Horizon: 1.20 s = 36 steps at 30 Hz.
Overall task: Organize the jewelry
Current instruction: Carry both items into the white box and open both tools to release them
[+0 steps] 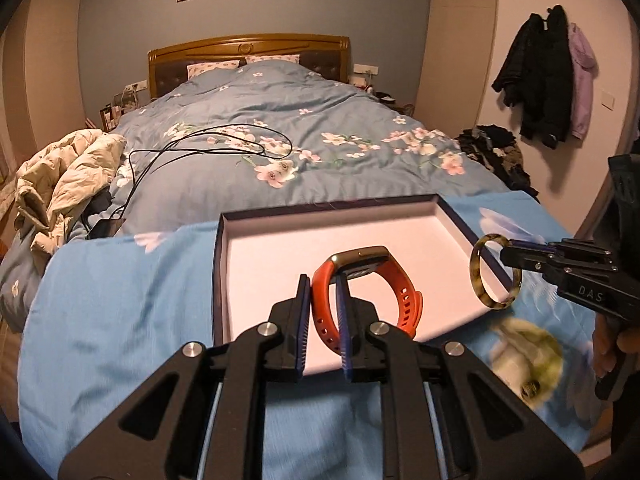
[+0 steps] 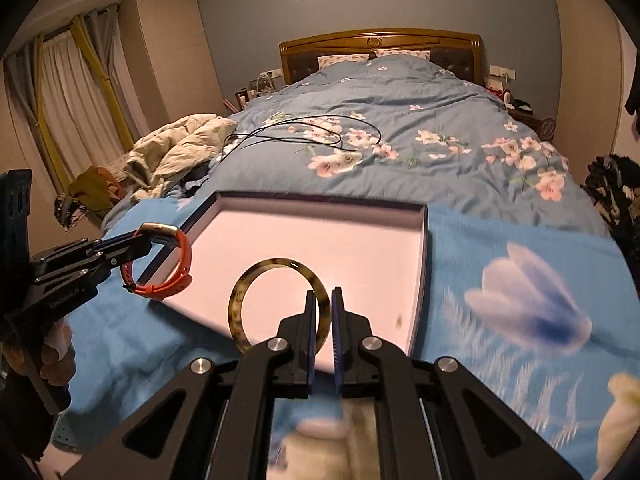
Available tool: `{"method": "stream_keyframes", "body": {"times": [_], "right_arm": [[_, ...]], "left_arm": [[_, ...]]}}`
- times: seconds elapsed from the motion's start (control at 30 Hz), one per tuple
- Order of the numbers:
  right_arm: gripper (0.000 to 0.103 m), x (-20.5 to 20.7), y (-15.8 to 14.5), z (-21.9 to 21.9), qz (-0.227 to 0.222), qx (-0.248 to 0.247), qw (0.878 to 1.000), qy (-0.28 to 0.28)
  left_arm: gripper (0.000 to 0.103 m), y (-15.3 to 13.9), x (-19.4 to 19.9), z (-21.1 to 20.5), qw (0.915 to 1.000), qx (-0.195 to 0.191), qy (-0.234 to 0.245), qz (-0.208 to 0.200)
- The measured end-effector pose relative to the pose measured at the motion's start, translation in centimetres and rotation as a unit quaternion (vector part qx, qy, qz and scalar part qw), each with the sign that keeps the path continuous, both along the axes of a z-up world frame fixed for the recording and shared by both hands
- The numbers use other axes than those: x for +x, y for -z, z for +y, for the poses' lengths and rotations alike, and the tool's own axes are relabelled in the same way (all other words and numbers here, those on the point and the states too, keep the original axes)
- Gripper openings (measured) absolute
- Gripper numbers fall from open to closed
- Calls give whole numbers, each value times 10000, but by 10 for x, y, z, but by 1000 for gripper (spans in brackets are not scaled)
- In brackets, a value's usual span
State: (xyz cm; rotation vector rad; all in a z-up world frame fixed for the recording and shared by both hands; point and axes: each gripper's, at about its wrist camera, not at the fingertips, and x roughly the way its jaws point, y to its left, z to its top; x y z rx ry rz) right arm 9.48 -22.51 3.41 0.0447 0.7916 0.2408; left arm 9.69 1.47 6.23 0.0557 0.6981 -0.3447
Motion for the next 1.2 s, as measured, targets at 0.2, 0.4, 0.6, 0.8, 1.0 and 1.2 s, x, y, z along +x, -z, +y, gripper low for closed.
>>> {"method": "stream_keyframes", "body": {"times": [0.2, 0.4, 0.6, 0.8, 1.0, 1.2], "right_arm": [[6, 53, 5, 3, 70, -159, 9997, 171], [6, 97, 25, 6, 425, -291, 9982, 296], [6, 127, 45, 8, 823, -378, 9950, 416], [7, 139, 52, 13, 935, -551, 9926, 537], [20, 131, 43, 10, 709, -455, 9948, 572], [37, 83, 10, 4, 108, -121, 9992, 362]], "left_arm": [[13, 11, 61, -10, 9995, 77, -158, 278], [13, 37, 111, -17, 9970, 106, -194, 735], [13, 57, 144, -22, 9937, 163, -265, 1073], [15, 68, 165, -29, 9897, 267, -382, 1352], [25, 73, 168, -30, 9878, 317, -462, 1452], [38, 34, 114, -15, 9987, 177, -325, 350]]}}
